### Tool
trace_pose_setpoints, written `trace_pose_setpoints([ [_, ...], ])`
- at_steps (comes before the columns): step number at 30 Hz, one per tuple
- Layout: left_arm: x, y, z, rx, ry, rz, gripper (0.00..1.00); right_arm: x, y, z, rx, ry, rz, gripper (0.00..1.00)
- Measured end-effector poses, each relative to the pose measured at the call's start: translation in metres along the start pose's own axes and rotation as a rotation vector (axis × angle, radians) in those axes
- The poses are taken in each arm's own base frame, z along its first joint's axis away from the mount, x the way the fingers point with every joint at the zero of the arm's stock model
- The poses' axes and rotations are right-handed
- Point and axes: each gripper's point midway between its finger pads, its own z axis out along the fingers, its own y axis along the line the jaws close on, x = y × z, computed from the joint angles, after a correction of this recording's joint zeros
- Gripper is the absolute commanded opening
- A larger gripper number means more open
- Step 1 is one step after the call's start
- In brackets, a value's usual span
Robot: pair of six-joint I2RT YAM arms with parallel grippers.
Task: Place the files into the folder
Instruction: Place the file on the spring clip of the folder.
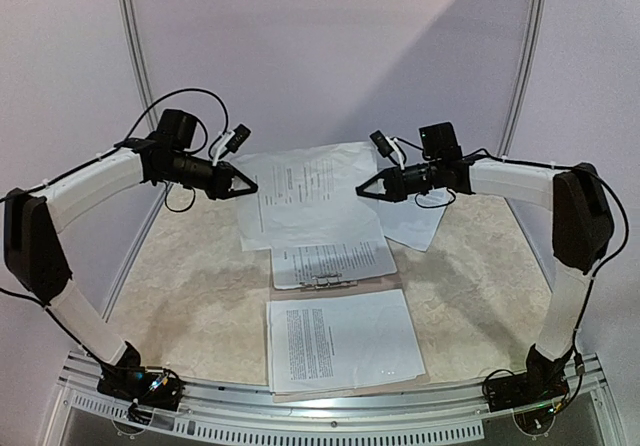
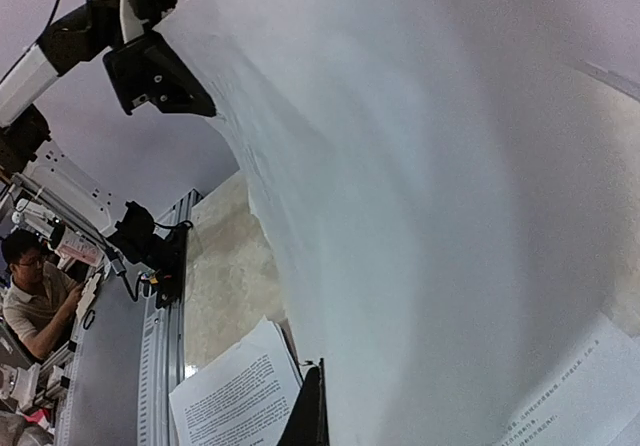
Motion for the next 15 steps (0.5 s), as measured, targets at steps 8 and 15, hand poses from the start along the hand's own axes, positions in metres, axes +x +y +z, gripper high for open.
trace_pose_setpoints([
  [8,0.045,0.038,0.055,0.049,0.096,-0.119,0.00,0.029,-0.064,0.015,0.041,0.100,0.118,0.00],
  [15,0.087,0.065,0.098,0.091,0.185,-0.226,0.00,0.062,-0.104,0.022,0.099,0.179,0.235,0.00],
])
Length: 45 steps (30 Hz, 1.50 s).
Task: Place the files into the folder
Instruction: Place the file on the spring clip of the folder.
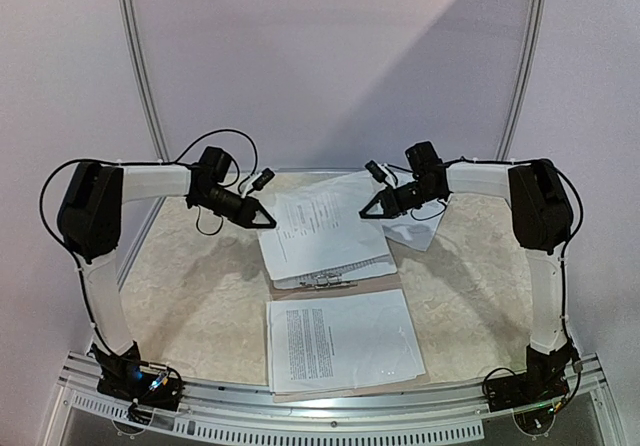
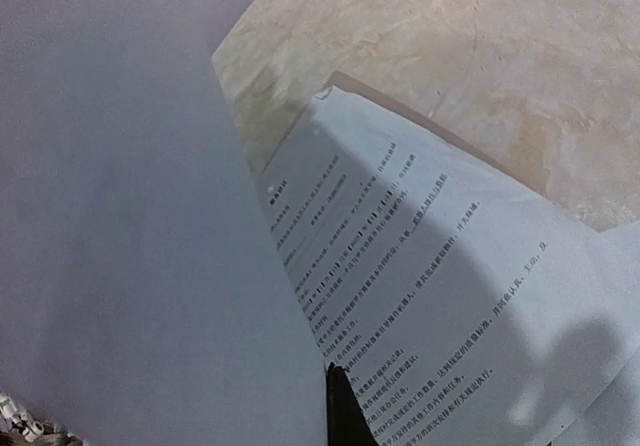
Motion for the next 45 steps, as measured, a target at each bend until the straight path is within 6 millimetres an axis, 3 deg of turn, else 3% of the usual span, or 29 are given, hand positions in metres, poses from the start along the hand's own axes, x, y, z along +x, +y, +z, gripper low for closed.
trace_pose_setpoints([
  [6,0.004,0.009,0.013,0.006,0.007,0.011,0.00,0.017,-0.018,0.008,0.023,0.040,0.073,0.00],
  [13,0.004,0.014,0.028,0.011,0.012,0.050,0.00,0.016,-0.022,0.009,0.036,0.031,0.109,0.00],
  [45,0.009,0.005,0.037,0.023,0.033,0.079,0.00,0.051,-0.031,0.007,0.098,0.137,0.247,0.00],
])
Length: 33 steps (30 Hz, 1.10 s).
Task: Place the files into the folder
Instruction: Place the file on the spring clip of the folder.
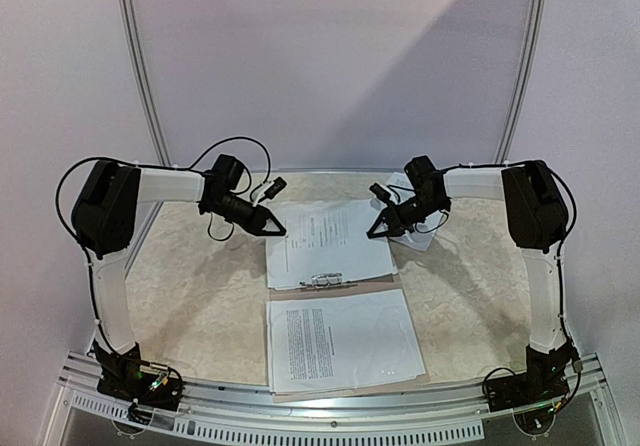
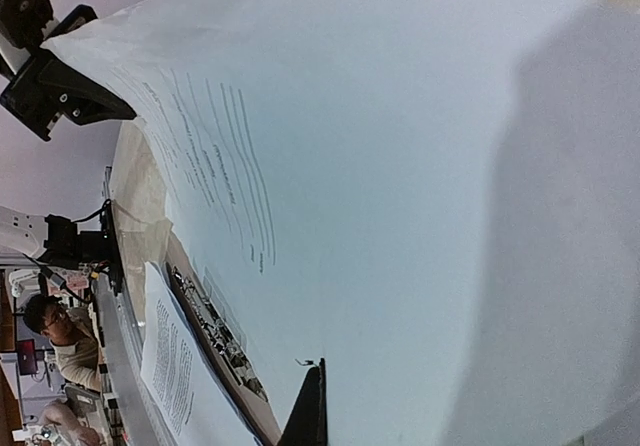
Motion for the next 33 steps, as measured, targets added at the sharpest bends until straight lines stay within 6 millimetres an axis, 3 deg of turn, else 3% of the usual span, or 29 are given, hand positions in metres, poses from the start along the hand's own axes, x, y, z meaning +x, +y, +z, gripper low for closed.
trace_pose_setpoints([
  [20,0.000,-0.006,0.005,0.008,0.006,0.007,0.06,0.005,-0.009,0.000,0.054,0.017,0.002,0.00],
  [30,0.003,-0.001,0.006,-0.030,0.025,0.019,0.33,0.008,-0.016,-0.004,0.078,0.025,0.006,0.04],
  [33,0.007,0.005,0.005,-0.067,0.045,0.025,0.36,0.009,-0.017,-0.004,0.078,0.030,0.006,0.07],
])
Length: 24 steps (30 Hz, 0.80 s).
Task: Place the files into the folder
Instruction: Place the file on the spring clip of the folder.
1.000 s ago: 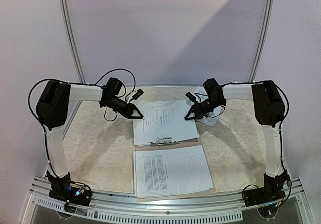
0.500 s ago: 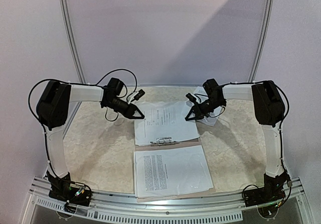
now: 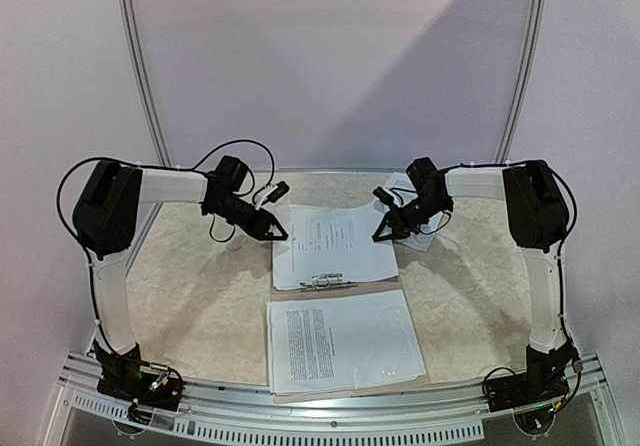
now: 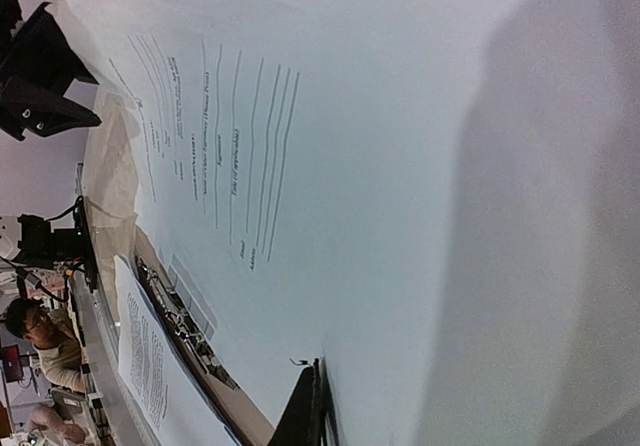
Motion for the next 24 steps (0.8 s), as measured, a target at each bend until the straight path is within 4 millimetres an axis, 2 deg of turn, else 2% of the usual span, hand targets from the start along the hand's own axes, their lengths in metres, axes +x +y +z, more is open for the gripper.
trace_pose_setpoints([
  [3,0.005,0.005,0.000,-0.034,0.023,0.011,0.36,-0.002,-0.001,0.001,-0.001,0.004,-0.004,0.10],
  [10,0.017,0.011,-0.001,-0.073,0.076,0.015,0.44,-0.002,-0.008,0.008,0.006,0.019,0.004,0.28],
  [12,0.019,0.012,-0.001,-0.080,0.085,0.014,0.47,-0.001,-0.012,0.008,0.024,0.026,0.010,0.45],
  [17,0.021,0.017,-0.004,-0.114,0.108,0.020,0.52,-0.002,-0.018,0.005,0.075,0.031,0.028,0.74],
  [20,0.022,0.020,-0.006,-0.137,0.123,0.025,0.54,-0.008,-0.020,0.001,0.114,0.025,0.025,0.82],
  [24,0.025,0.023,-0.009,-0.162,0.146,0.033,0.54,-0.017,-0.032,-0.009,0.228,0.013,0.013,0.83],
])
